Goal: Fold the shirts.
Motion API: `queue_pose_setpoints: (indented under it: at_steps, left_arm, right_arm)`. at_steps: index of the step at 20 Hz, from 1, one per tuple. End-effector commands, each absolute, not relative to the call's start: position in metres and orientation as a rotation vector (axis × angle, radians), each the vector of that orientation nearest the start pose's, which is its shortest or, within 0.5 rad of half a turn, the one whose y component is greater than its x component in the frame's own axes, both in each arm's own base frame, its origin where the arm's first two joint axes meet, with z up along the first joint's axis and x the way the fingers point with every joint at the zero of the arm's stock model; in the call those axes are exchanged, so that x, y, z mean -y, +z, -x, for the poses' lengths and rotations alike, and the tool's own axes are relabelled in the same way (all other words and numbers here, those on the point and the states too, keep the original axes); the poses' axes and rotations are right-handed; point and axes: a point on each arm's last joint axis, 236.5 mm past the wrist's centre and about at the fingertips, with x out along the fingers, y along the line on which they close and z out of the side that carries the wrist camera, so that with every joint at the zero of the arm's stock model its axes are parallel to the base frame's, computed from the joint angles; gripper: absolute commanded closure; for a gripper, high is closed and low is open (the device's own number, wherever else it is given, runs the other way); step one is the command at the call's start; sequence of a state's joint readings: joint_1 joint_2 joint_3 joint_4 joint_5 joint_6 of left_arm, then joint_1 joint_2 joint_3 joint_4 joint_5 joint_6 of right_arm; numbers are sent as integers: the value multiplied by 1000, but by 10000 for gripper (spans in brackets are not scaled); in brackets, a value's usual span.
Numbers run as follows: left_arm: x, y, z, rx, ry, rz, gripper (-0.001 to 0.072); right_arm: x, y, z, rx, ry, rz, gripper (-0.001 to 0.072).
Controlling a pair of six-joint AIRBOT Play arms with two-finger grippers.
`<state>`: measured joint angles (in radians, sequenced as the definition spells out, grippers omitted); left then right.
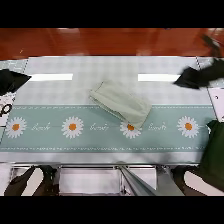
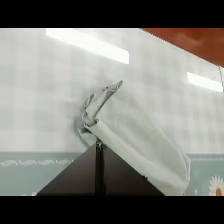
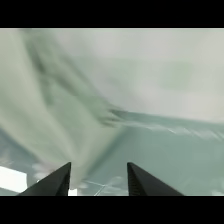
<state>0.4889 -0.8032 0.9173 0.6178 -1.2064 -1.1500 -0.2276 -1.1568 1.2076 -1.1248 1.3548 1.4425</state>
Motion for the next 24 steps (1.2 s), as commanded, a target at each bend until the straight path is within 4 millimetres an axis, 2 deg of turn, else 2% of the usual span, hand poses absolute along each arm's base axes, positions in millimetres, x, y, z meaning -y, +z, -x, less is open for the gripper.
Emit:
queue_pose_setpoints:
  at_steps: [1,3,4,6,8,10,15,20,21,23,24]
  left_arm:
    - [36,162,-314,-673,-344,578,687]
    - [61,134,-300,-741,-398,599,687]
    - [70,121,-296,-778,-419,611,687]
    - [85,97,-291,-824,-437,630,688]
    - [94,82,-291,-843,-441,635,687]
    - [100,74,-292,-853,-440,645,687]
    - [104,69,-295,-865,-440,651,688]
    - [104,65,-296,-879,-437,659,687]
    - [104,64,-297,-880,-437,659,687]
    - [104,64,-297,-881,-436,660,687]
    - [103,64,-298,-877,-433,660,687]
  right_arm:
    - [30,21,-296,-1140,-74,-540,292]
    - [3,-26,-274,-1176,-39,-675,291]
    - [-13,-43,-270,-1186,-11,-745,291]
    - [-47,-63,-267,-1213,68,-874,291]
    - [-66,-76,-273,-1254,96,-932,292]
    - [-82,-88,-284,-1282,109,-976,292]
    - [-144,-99,-306,-1365,267,-1023,292]
    - [-181,-100,-340,-1398,363,-944,309]
    - [-186,-96,-347,-1395,380,-938,378]
    - [-200,-77,-364,-1356,462,-881,683]
    - [-207,-62,-372,-1335,511,-852,680]
